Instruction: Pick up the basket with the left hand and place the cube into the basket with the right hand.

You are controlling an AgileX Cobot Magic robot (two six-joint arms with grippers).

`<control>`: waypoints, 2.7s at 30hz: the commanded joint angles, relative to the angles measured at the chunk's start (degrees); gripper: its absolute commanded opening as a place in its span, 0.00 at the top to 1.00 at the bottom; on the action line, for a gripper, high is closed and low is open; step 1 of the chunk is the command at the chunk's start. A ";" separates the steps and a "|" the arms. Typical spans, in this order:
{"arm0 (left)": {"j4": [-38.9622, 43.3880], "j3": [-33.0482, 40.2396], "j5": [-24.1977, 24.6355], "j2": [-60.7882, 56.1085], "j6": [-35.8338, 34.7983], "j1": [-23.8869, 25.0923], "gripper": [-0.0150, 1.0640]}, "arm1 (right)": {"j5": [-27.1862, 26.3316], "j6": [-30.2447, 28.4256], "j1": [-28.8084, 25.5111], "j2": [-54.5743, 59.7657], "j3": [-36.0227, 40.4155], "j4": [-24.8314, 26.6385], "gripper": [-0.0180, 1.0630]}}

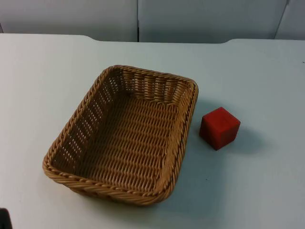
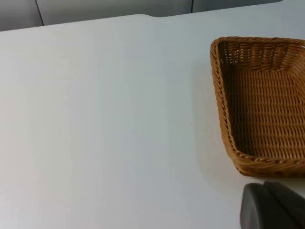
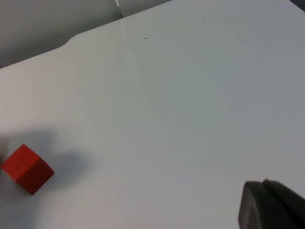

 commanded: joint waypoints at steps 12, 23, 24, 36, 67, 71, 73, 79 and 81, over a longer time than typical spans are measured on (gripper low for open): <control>-13.47 -10.68 -10.08 33.76 11.45 -0.29 0.99 | -0.31 0.16 -0.54 -0.19 0.20 -0.56 0.98; -25.14 -30.79 -11.45 76.49 22.06 -0.43 0.31 | -0.31 0.16 -0.54 -0.19 0.20 -0.56 0.98; -25.14 -30.79 -11.45 76.49 22.06 -0.43 0.31 | -0.31 0.16 -0.54 -0.19 0.20 -0.56 0.98; -26.70 -36.68 -24.46 99.36 32.76 -3.76 0.27 | -0.31 0.16 -0.54 -0.19 0.20 -0.56 0.98; -38.06 -37.75 -30.57 116.32 40.43 -3.64 0.99 | -0.31 0.16 -0.54 -0.19 0.20 -0.56 0.98; -37.95 -40.33 -27.17 116.23 38.55 -3.64 0.99 | -0.31 0.16 -0.54 -0.19 0.20 -0.56 0.98; -37.68 -42.84 -24.36 116.12 37.09 -3.64 0.99 | -0.31 0.16 -0.54 -0.19 0.20 -0.56 0.98; -37.44 -49.71 -17.35 116.10 34.72 -3.46 0.99 | -0.31 0.16 -0.54 -0.19 0.20 -0.56 0.98; -37.45 -51.50 -16.12 115.71 34.19 -3.18 0.99 | -0.31 0.16 -0.54 -0.19 0.20 -0.56 0.98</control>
